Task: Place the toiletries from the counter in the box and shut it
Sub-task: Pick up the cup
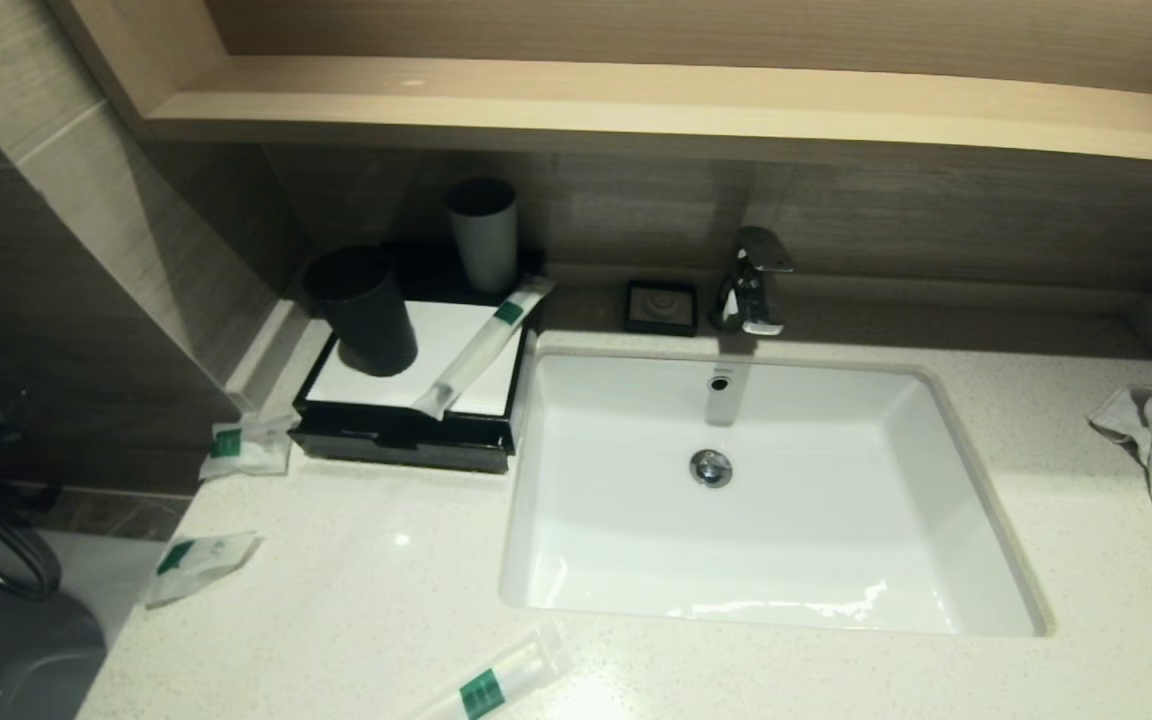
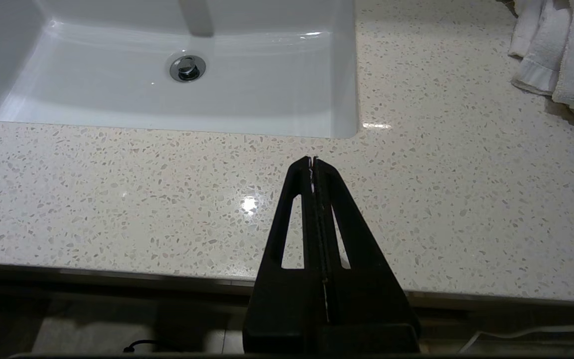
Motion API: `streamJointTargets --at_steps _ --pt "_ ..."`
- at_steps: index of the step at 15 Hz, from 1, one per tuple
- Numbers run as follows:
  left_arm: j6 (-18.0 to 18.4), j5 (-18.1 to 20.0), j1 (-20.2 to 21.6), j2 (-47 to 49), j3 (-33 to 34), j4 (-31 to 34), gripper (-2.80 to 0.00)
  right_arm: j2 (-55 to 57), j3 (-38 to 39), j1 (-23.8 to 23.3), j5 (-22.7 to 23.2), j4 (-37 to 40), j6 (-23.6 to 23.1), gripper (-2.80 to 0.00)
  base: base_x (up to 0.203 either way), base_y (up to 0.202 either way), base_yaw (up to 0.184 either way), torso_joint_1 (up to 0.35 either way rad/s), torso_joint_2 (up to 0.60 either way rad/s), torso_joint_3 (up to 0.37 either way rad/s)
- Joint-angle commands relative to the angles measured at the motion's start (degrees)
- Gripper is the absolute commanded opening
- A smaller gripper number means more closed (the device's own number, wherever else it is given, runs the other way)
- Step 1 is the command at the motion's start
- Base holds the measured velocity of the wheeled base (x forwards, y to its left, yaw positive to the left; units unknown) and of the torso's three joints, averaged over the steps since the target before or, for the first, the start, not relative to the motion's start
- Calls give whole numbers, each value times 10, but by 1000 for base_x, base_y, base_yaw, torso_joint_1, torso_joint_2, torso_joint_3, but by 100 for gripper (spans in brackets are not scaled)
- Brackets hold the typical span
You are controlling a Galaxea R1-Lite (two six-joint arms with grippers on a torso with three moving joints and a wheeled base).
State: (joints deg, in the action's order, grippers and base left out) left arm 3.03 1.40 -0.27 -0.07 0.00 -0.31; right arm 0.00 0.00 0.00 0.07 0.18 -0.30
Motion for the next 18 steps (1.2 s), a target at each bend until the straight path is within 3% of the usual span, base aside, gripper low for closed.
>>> streamJointTargets --at_steps 1,18 --pt "1 0 0 1 0 0 -280 0 0 0 0 0 0 -280 0 0 0 0 0 0" --pt "1 0 0 1 0 3 -280 0 0 0 0 0 0 -280 0 0 0 0 0 0"
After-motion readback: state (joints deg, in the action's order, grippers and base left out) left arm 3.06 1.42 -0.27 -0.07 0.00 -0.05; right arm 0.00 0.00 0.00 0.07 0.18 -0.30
